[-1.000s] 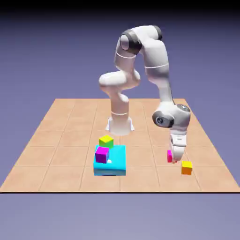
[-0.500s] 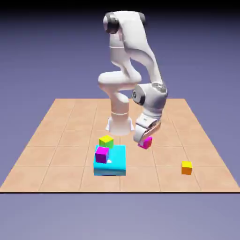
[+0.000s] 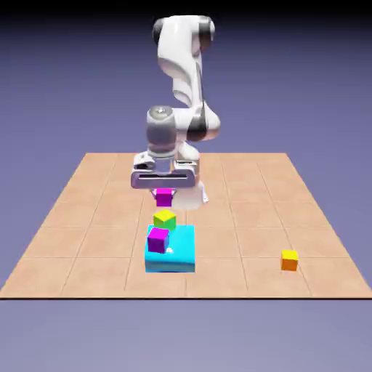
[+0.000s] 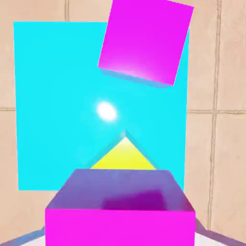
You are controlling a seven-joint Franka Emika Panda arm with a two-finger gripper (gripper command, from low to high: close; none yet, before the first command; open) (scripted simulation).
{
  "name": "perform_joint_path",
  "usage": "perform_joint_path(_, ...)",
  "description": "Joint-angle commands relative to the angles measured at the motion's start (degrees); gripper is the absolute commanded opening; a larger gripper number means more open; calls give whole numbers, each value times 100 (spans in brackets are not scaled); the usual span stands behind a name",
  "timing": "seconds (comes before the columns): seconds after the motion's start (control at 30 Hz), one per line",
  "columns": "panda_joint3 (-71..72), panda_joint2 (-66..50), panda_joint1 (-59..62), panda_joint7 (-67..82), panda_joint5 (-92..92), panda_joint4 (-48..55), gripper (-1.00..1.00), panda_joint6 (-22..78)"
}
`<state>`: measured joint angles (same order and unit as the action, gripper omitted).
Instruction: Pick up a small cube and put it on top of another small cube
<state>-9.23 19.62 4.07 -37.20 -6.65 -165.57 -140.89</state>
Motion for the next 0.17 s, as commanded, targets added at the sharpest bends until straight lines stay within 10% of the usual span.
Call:
perform_joint_path(0.0, -14, -172, 2, -7, -17, -69, -100, -242)
perform_joint_path(0.03, -14, -172, 2, -7, -17, -69, 100, -242)
perform_joint_path(0.13, 14, 183, 0, -13, -8, 74, 100, 256)
